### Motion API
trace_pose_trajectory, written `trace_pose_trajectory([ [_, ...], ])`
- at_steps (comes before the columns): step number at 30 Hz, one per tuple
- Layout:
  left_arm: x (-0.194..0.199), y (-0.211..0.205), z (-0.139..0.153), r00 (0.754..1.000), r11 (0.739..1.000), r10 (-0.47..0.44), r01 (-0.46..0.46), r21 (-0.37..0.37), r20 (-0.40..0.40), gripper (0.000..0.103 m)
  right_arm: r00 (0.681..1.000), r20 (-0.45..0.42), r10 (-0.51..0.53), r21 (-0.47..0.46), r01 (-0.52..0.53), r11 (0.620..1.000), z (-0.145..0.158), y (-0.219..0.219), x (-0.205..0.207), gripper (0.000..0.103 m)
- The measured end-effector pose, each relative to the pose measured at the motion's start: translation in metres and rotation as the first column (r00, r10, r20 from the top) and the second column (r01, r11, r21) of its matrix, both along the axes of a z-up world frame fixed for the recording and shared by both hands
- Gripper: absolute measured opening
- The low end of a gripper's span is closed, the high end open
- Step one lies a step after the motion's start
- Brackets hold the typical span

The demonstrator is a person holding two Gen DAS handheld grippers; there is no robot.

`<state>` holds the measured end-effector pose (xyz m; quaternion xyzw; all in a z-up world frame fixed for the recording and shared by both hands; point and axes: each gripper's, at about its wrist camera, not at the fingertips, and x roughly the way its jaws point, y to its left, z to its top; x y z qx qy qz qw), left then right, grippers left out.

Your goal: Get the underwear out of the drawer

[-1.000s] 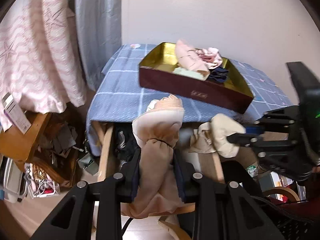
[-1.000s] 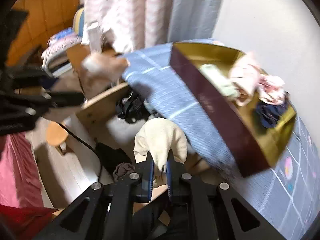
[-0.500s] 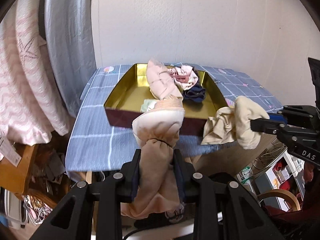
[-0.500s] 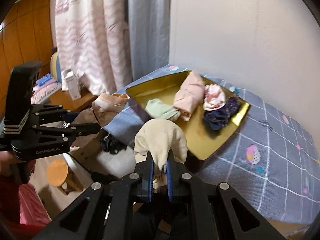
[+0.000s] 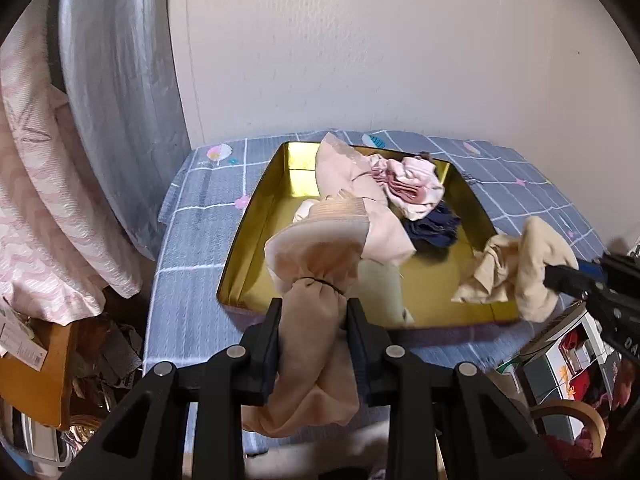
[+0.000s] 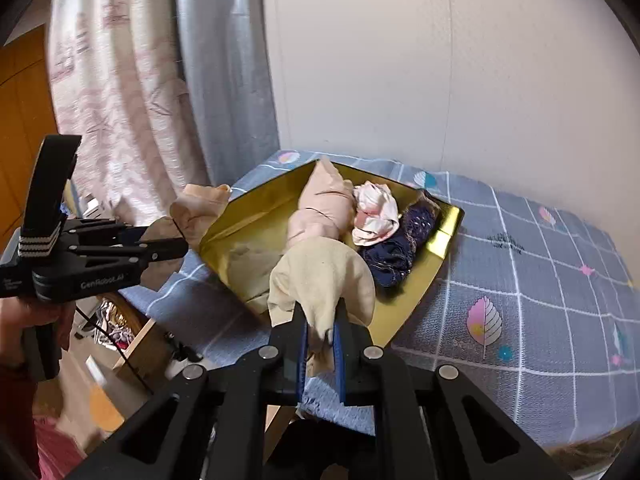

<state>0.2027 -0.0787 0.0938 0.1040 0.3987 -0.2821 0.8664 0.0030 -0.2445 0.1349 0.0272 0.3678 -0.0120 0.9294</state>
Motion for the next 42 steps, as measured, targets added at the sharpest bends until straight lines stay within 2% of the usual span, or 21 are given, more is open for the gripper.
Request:
trace_pose_trajectory([
  [6, 0.029, -0.016, -0.018, 1.000, 0.998, 0.016, -0.014, 0.062, -0.026, 0.030, 0.997, -0.025, -0.078, -0.012, 0.078, 0.997, -0.010, -0.009, 0.023, 0.011],
  [9, 0.039, -0.023, -0.018, 1.000, 0.997, 0.014, -0.012, 0.080, -0.025, 0.030, 0.996, -0.024, -0.082, -0.020, 0.081, 0.996, -0.011, -0.005, 0.029, 0.011],
  [14, 0.054, -0.039, -0.028, 1.000, 0.988, 0.002, 0.001, 0.152, -0.018, 0.030, 0.997, -0.018, -0.077, -0.035, 0.077, 0.996, -0.012, -0.001, 0.032, 0.011],
  [19, 0.071, -0.047, -0.048, 0.998, 0.985, 0.014, -0.003, 0.170, -0.062, 0.030, 0.996, -0.028, -0.080, -0.024, 0.079, 0.997, -0.017, -0.004, 0.033, 0.011],
  [24, 0.084, -0.050, -0.051, 0.997, 0.987, 0.037, -0.025, 0.159, -0.073, 0.030, 0.996, -0.027, -0.080, -0.026, 0.079, 0.997, -0.016, -0.005, 0.035, 0.011],
  [27, 0.092, -0.054, -0.056, 0.997, 0.976, 0.062, -0.049, 0.213, -0.054, 0.031, 0.996, -0.032, -0.080, -0.022, 0.080, 0.997, -0.017, -0.005, 0.035, 0.011],
  [30, 0.091, -0.062, -0.061, 0.998, 0.954, 0.065, -0.060, 0.294, -0.010, 0.033, 0.996, -0.037, -0.079, -0.022, 0.078, 0.997, -0.019, -0.004, 0.036, 0.011],
  [33, 0.085, -0.064, -0.064, 0.998, 0.941, 0.063, -0.059, 0.332, 0.001, 0.033, 0.997, -0.038, -0.073, -0.024, 0.072, 0.997, -0.019, -0.003, 0.035, 0.011],
  [36, 0.076, -0.062, -0.062, 0.998, 0.936, 0.055, -0.057, 0.347, 0.017, 0.034, 0.997, -0.036, -0.071, -0.024, 0.070, 0.997, -0.019, -0.003, 0.035, 0.011],
  [42, 0.063, -0.047, -0.057, 0.998, 0.961, 0.064, -0.061, 0.271, -0.002, 0.034, 0.997, -0.043, -0.071, -0.017, 0.070, 0.997, -0.022, -0.003, 0.035, 0.011],
])
